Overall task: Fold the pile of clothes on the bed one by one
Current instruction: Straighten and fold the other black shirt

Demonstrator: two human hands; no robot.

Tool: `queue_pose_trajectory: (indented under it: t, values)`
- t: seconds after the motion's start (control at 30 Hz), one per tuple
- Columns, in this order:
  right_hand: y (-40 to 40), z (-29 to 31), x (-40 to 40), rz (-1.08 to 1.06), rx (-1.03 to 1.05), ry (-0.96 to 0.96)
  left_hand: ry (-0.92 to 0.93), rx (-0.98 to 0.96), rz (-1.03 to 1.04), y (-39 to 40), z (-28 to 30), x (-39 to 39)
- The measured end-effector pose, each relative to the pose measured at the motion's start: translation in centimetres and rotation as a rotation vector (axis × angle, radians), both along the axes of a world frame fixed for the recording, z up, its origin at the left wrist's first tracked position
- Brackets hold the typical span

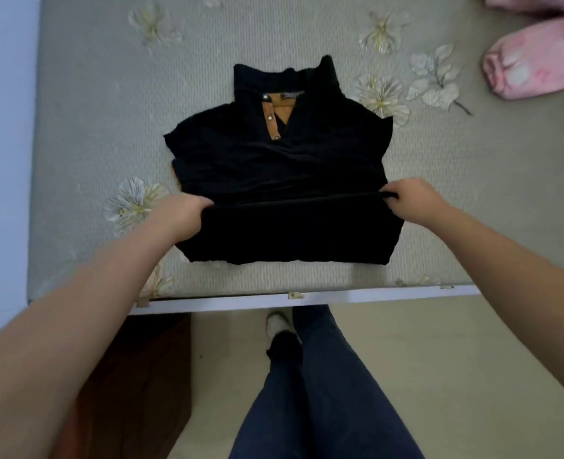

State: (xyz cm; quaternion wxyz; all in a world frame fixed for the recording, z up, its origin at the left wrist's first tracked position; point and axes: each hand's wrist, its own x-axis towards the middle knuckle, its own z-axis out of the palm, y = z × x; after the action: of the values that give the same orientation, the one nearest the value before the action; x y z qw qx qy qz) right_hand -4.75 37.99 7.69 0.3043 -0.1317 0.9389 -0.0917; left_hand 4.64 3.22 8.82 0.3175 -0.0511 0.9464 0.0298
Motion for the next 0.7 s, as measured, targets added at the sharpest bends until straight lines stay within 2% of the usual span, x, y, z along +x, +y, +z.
queue_pose_trajectory:
  t: [0.13,0.27,0.4,0.7]
  values:
    - [-1.3,0.2,-6.5,-0.001,0.034,0.323,0.233,-0.075,0.095,-0.3,-0.2,-6.3]
    - [-2.7,-1.6,-12.3,0.12,-0.108,0.686,0.392,-0.086,0.172,-1.2,-2.3,-11.9]
    - [-4.0,-6.0,-17.7,0.058,0.031,0.518,0.373,-0.134,0.206,-2.0,-5.9,-16.6]
    - [-6.8,-12.2,-24.9,0.005,0.189,0.438,0.385,-0.136,0.217,-5.0,-12.1,-25.0]
